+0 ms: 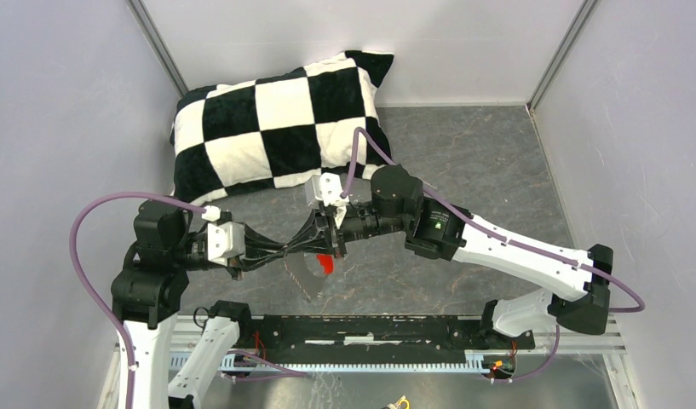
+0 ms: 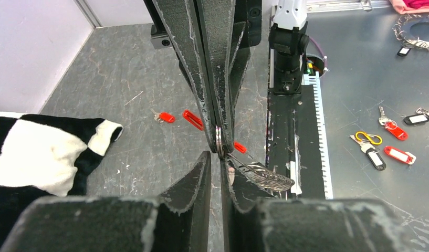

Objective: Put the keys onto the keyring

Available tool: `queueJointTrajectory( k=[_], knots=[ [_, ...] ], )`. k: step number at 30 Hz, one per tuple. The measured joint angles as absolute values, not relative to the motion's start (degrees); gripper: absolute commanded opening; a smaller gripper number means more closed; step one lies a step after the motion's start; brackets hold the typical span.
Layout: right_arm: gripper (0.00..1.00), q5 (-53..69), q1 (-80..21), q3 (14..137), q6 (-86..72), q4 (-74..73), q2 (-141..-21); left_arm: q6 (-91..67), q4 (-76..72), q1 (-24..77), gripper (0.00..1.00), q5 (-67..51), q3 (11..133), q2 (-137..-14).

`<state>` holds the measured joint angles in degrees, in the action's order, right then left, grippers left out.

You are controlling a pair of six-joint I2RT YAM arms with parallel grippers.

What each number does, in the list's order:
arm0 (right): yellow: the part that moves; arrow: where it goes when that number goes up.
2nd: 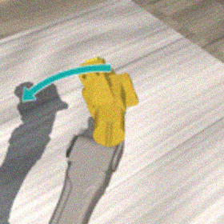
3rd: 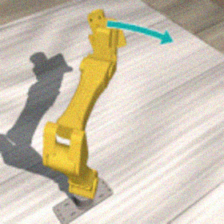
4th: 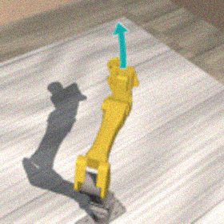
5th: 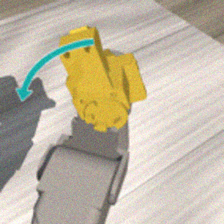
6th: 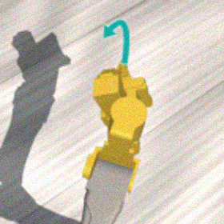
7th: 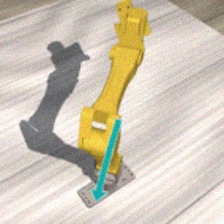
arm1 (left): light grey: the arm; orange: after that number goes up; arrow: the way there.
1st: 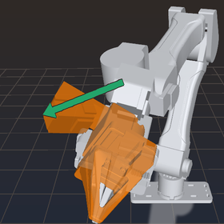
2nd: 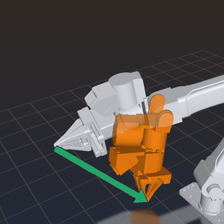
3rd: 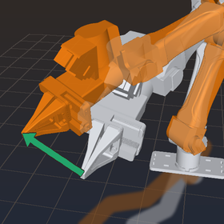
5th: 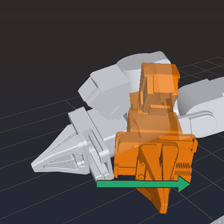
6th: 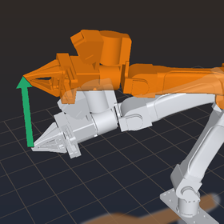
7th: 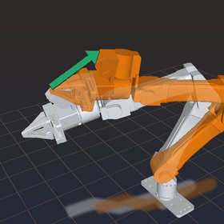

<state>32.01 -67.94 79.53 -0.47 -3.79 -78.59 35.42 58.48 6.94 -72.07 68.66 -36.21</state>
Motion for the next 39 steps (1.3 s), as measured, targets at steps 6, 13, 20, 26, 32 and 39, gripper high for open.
queueJointTrajectory(
  k=[6, 13, 20, 26, 32, 39],
  knots=[
    [0.06, 34.3, -67.7, 81.5, -1.0, -5.1, -79.9, 35.5, 59.0, 6.9, 0.02, -72.2, 68.6, -35.5],
    [0.29, 37.3, -67.7, 84.3, -1.3, -8.7, -81.8, 36.1, 59.6, 6.9, 0.02, -72.4, 67.4, -34.1],
    [0.37, 37.0, -66.5, 84.2, -1.0, -12.9, -79.8, 36.0, 58.0, 7.0, 0.02, -72.8, 67.1, -34.5],
    [0.33, 33.4, -64.7, 84.4, 1.3, -19.1, -78.4, 36.0, 56.6, 7.2, 0.02, -73.9, 67.1, -34.5],
    [0.40, 27.8, -64.6, 81.0, 1.2, -19.9, -76.5, 36.0, 56.3, 7.2, 0.02, -73.9, 66.8, -34.3],
    [0.49, 16.6, -63.5, 59.7, -1.0, -18.1, -66.4, 36.1, 56.4, 7.2, 0.02, -72.6, 64.1, -35.1]
  ],
)
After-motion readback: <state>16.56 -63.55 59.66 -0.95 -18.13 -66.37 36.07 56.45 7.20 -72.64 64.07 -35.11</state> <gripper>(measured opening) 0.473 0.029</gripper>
